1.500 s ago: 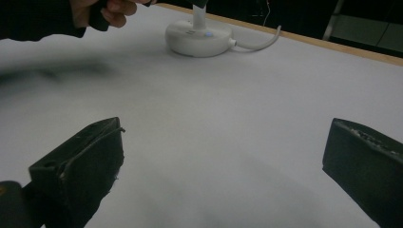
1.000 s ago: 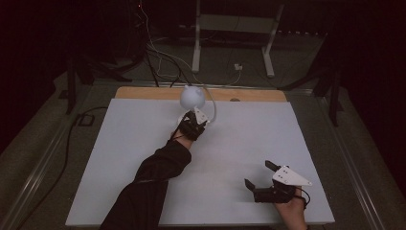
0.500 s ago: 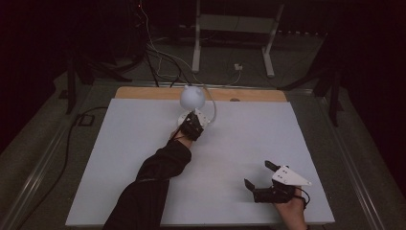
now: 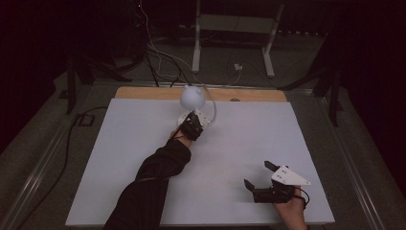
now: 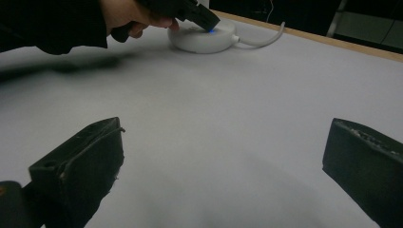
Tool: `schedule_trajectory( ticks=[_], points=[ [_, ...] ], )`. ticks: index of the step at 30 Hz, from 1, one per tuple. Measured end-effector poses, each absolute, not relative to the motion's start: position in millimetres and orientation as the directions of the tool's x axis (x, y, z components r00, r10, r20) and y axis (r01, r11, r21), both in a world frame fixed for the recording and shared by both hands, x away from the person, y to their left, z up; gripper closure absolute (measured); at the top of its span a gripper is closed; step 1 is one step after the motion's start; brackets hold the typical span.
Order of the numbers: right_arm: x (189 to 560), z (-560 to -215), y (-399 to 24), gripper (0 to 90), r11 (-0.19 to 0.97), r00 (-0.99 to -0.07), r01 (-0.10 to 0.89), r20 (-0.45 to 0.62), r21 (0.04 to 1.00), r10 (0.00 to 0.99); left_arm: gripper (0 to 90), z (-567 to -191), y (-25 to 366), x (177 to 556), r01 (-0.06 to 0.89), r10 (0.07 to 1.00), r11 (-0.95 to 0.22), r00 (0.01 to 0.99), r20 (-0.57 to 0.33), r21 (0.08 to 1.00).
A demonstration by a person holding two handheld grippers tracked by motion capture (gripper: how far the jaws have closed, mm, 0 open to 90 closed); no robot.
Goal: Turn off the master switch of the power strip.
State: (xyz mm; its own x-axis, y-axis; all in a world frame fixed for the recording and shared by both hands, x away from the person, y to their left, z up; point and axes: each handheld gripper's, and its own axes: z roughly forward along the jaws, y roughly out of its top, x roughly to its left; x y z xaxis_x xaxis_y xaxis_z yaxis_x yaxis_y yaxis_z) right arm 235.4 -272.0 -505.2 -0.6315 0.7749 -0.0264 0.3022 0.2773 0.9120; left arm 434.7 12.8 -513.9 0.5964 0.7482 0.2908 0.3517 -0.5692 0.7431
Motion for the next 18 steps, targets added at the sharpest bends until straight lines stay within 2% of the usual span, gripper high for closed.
schedule_trajectory(
  ticks=[8,13,16,18],
  points=[
    [235.3,-505.3,-271.5,0.0,0.281,-0.633,0.301,-0.030,0.911,0.774,90.0,-513.3,9.7,436.1,0.329,0.719,-0.616,0.607,0.339,0.716],
    [235.1,-505.1,-271.4,0.0,0.281,-0.633,0.300,-0.030,0.912,0.773,90.0,-511.8,8.6,437.7,0.335,0.713,-0.624,0.613,0.339,0.706],
    [235.4,-505.4,-271.5,0.0,0.283,-0.634,0.301,-0.030,0.911,0.773,90.0,-511.2,2.3,435.5,0.316,0.683,-0.677,0.607,0.407,0.664],
    [235.3,-505.4,-271.2,0.0,0.284,-0.635,0.301,-0.031,0.910,0.772,90.0,-510.1,1.5,436.5,0.320,0.677,-0.685,0.613,0.408,0.655]
  ],
)
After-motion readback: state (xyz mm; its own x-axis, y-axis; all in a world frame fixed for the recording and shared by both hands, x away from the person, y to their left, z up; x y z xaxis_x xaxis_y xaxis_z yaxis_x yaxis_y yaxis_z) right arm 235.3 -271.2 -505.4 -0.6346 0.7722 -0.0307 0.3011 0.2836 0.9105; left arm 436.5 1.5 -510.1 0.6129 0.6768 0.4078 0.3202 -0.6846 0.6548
